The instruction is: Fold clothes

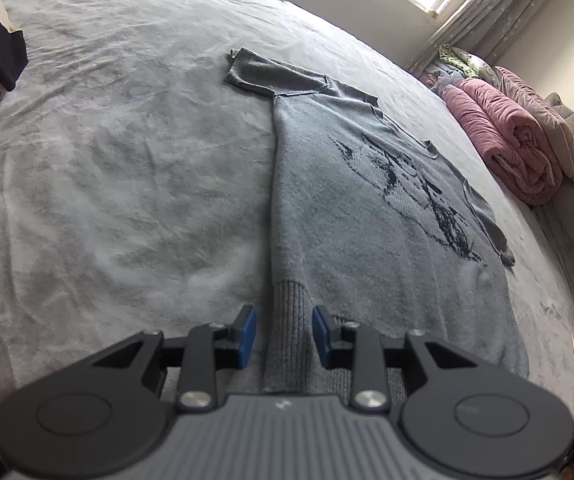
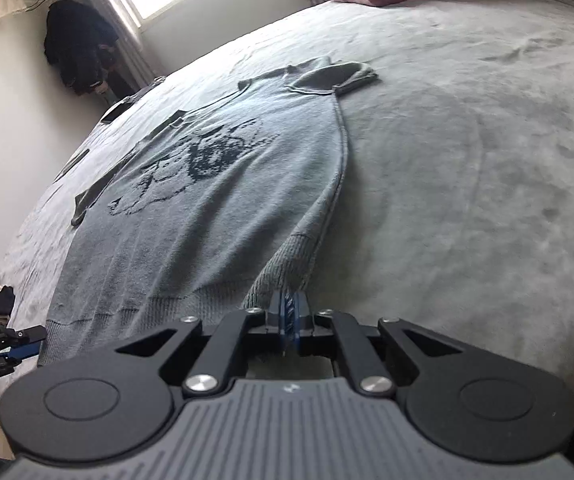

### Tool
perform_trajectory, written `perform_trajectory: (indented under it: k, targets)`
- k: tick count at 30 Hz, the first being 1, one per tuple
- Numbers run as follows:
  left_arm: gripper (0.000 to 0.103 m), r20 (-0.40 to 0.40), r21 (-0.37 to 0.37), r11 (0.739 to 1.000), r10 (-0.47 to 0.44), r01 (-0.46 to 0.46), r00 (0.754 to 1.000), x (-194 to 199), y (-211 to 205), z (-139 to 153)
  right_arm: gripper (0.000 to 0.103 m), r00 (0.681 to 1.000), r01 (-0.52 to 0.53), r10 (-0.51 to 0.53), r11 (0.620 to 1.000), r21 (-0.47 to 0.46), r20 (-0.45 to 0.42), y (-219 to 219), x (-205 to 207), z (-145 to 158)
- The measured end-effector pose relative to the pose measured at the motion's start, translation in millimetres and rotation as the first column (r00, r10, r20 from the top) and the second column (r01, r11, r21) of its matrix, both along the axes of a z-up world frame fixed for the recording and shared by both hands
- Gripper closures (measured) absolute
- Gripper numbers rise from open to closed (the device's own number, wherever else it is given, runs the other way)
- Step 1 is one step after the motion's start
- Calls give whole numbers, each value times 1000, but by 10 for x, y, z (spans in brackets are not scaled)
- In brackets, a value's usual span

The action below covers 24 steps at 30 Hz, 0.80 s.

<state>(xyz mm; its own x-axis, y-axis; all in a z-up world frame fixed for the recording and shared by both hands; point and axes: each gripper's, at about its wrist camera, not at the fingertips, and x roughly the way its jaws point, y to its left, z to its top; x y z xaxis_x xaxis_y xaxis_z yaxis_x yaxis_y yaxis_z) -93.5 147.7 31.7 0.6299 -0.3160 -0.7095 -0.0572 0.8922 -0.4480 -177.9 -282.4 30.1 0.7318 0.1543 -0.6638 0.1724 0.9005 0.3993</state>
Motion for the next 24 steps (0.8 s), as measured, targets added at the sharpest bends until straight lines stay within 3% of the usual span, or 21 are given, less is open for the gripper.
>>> perform_trajectory:
  k: [6,11,24]
  targets:
    - [72,0,-25,999,20,-20,1000,-41,47,11,99,995,100,-100,995,-1,-22,-226,-79,-110]
    - [74,-8,-64,997,51,-51,999,-77,134,-4,99,992,123,-122,991,-44,10,-248,-135,-69]
    - [74,-7,-43,999,5,-5,1000,-68,23,-22,102,975,212,-203,970,-115,84,-427,-175,64]
